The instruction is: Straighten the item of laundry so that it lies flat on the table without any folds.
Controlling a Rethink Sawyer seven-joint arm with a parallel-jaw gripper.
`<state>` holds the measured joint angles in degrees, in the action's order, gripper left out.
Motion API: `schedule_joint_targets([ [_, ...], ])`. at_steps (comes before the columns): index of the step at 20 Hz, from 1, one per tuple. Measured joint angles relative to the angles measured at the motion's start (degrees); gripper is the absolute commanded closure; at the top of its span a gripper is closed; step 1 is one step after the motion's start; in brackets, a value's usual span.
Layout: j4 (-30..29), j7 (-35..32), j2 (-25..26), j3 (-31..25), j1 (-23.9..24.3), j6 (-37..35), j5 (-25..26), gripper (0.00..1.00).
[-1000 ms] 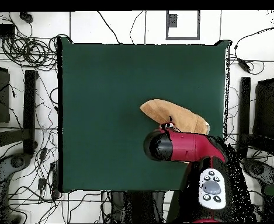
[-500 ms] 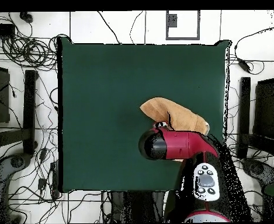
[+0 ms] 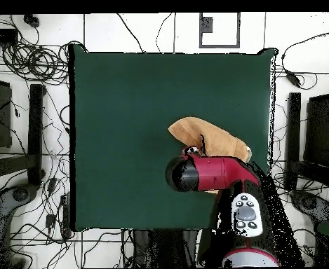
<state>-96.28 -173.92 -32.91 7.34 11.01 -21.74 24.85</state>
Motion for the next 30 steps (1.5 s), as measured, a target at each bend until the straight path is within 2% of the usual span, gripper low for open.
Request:
schedule_joint_targets([
  [7,0.51,0.0,2.48,-0.02,-0.86,0.01,1.21,0.0],
  [30,4.68,0.0,8.36,-0.02,-4.5,0.01,0.59,0.0],
])
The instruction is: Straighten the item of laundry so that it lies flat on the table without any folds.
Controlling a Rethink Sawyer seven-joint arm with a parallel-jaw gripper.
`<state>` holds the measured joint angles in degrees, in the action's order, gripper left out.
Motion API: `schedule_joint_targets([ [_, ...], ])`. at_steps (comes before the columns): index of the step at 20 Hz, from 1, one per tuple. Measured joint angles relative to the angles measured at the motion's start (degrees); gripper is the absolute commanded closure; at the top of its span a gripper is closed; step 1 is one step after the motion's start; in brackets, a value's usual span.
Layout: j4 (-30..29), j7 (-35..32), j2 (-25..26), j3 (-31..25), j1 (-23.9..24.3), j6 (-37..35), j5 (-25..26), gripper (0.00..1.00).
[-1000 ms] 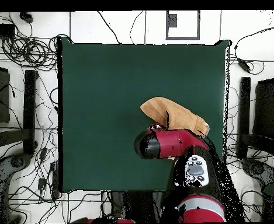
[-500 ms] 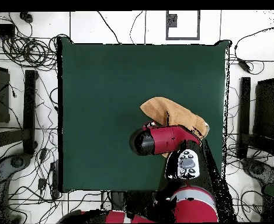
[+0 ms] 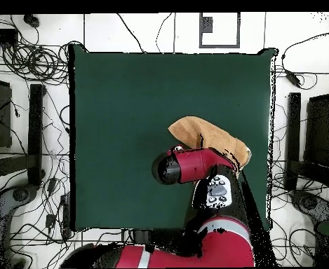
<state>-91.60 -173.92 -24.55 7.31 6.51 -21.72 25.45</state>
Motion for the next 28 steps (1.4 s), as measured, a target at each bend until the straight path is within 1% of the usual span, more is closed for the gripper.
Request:
schedule_joint_targets([
  [5,1.01,0.0,2.46,0.32,-1.2,0.88,-0.02,0.0],
  [12,2.22,0.0,3.99,4.25,-4.92,2.79,-0.05,0.0],
  [16,2.53,0.0,4.54,5.51,-6.18,3.27,-0.31,0.0],
  [28,2.45,0.01,5.0,6.71,-6.95,4.35,-1.51,0.0],
])
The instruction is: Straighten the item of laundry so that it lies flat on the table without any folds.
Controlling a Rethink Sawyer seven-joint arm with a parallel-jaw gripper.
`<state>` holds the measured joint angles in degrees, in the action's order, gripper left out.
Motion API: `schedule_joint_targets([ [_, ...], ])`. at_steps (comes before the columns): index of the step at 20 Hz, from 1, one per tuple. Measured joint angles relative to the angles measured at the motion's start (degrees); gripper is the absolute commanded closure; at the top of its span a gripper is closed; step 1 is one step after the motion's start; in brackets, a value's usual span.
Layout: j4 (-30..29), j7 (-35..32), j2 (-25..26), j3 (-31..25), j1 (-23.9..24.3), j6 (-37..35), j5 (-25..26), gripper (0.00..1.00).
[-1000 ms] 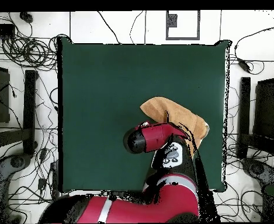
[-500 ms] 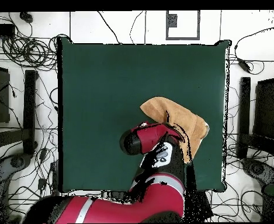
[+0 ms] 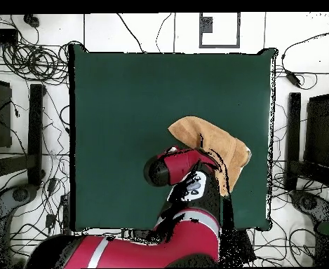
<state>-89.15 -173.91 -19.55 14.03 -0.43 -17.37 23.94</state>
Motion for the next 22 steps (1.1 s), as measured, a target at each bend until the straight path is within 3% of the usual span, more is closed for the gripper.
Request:
schedule_joint_targets([
  [22,-5.38,0.0,-0.98,0.1,3.34,13.2,1.02,0.0],
])
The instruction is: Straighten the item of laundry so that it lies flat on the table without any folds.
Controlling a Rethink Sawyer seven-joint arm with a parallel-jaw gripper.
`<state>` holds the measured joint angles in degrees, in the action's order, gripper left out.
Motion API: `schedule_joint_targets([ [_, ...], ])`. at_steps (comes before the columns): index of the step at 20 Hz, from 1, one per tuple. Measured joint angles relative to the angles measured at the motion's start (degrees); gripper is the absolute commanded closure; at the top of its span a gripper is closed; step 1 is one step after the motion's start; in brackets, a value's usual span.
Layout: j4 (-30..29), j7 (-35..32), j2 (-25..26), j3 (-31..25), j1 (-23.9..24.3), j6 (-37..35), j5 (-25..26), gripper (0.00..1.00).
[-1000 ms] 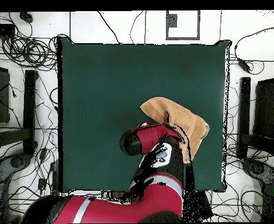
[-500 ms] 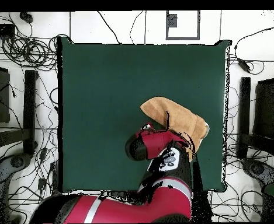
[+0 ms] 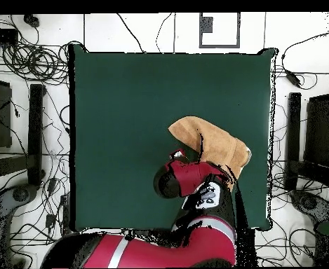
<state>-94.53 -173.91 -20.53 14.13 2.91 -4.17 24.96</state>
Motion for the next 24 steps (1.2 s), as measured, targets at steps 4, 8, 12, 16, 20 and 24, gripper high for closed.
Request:
schedule_joint_targets([
  [4,0.01,0.0,0.01,0.05,-0.01,0.32,0.68,0.0],
  [8,-0.03,0.0,0.01,0.14,-0.01,0.83,1.47,0.0],
  [12,-0.02,-0.01,-0.05,0.13,0.09,1.0,2.24,0.0],
  [16,-0.02,-0.01,-0.14,0.1,0.67,1.05,3.35,0.0],
  [20,-0.24,-0.01,-0.37,-0.22,1.74,1.75,4.38,0.0],
  [24,-0.66,-0.01,-0.69,-0.38,2.84,2.6,5.33,0.0],
])
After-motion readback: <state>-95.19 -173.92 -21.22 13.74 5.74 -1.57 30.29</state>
